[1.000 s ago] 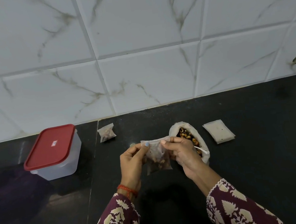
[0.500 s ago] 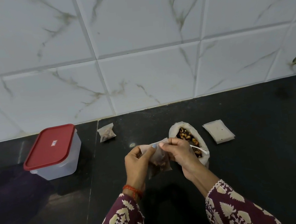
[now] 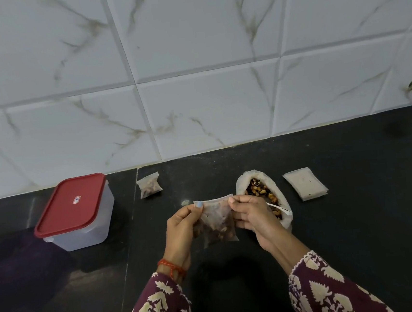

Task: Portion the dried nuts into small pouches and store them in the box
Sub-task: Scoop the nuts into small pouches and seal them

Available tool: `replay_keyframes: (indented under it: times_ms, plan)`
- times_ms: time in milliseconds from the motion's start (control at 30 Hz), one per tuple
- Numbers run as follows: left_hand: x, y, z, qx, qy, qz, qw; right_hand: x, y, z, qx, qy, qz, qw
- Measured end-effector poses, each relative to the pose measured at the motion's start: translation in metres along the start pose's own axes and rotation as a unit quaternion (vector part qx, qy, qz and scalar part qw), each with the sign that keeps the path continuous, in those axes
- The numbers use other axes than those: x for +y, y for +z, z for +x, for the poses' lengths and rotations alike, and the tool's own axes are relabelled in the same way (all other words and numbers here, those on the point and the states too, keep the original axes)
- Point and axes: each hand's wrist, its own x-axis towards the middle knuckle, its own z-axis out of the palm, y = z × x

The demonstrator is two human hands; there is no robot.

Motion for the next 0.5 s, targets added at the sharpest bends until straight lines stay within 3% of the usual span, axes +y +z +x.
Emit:
replay_keyframes:
  times_ms: [500]
  plan:
    - [-0.005, -0.012, 0.001, 0.007, -0.071, -0.035, 0.997, 0.009, -0.002, -0.006, -0.041, 0.001, -0.026, 0.999]
